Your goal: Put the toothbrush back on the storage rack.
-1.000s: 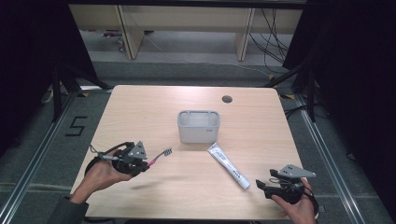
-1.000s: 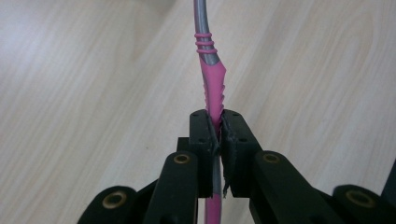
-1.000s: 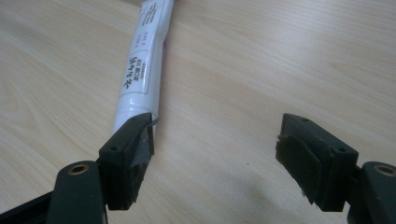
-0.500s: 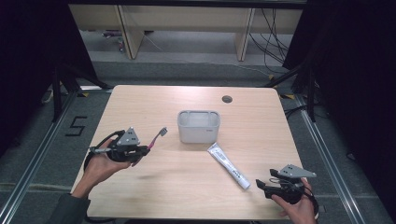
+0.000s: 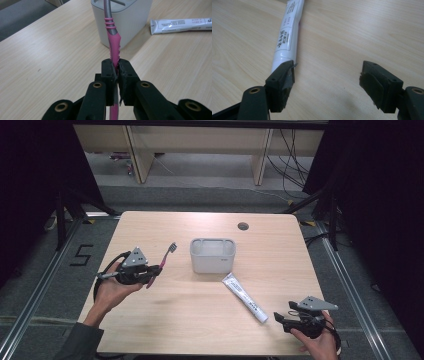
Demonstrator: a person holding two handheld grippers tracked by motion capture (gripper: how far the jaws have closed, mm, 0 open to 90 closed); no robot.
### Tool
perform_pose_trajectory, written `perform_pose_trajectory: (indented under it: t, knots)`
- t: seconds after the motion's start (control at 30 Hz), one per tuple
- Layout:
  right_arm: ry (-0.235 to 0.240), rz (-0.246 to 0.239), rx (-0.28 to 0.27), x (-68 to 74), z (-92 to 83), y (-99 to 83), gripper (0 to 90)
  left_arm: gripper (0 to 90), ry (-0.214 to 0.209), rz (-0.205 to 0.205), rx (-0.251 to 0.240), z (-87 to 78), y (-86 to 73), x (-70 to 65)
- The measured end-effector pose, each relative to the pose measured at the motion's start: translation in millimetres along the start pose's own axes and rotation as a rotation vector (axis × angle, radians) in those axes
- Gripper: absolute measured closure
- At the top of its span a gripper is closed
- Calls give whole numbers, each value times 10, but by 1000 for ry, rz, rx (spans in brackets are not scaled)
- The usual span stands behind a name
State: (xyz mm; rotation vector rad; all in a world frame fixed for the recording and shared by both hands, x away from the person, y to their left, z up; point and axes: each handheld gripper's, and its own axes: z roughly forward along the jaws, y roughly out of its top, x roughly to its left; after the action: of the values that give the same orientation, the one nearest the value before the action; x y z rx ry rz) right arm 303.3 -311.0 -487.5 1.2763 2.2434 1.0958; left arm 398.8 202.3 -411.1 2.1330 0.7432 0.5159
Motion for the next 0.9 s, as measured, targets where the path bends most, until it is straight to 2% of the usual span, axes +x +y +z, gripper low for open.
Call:
perform_pose_trajectory:
  t: [0.03, 0.1, 0.2, 0.27, 0.3, 0.33, 0.37, 0.4, 0.43, 0.47, 0.5, 0.6, 0.63, 0.67, 0.77, 0.9]
  knots:
    - [-3, -23, -2, -20, -1, 3, 283, 831, 2, -5, -17, 12, 8, 8]
    - [-7, -22, -8, -19, 1, 0, 283, 831, 3, -14, -32, 22, 27, 22]
    - [-8, -31, -13, -23, 6, -1, 283, 831, 3, -23, -26, 46, 44, 32]
    - [-8, -31, -12, -23, 6, -1, 283, 831, -1, -32, -50, 71, 51, 42]
    - [-7, -27, -11, -21, 4, 1, 283, 831, -2, -41, -47, 73, 59, 49]
    - [-3, -23, -6, -22, -3, 2, 283, 831, 1, -58, -73, 92, 63, 50]
    - [-7, -25, -10, -25, -4, 2, 283, 832, 8, -48, -66, 87, 74, 66]
    - [-6, -25, -11, -27, -3, 1, 283, 831, 14, -68, -86, 103, 84, 63]
    - [1, 3, -3, -9, -2, -3, 283, 832, 15, -72, -101, 112, 93, 73]
    - [-7, -28, -11, -34, 5, -1, 283, 831, 22, -57, -90, 105, 107, 91]
    - [-6, -27, -11, -34, 4, -2, 283, 831, 19, -78, -109, 123, 120, 86]
    - [-4, -18, -9, -25, -2, 0, 283, 831, 23, -82, -126, 140, 168, 105]
    - [5, 12, 1, -4, -4, -2, 283, 831, 26, -83, -127, 147, 184, 105]
    - [-4, -20, -9, -28, -2, 1, 283, 831, 23, -84, -133, 158, 198, 107]
    - [-8, -28, -14, -38, 3, -2, 283, 831, 17, -101, -164, 191, 234, 118]
    - [-6, -27, -13, -40, 3, -4, 283, 831, 17, -124, -177, 236, 256, 132]
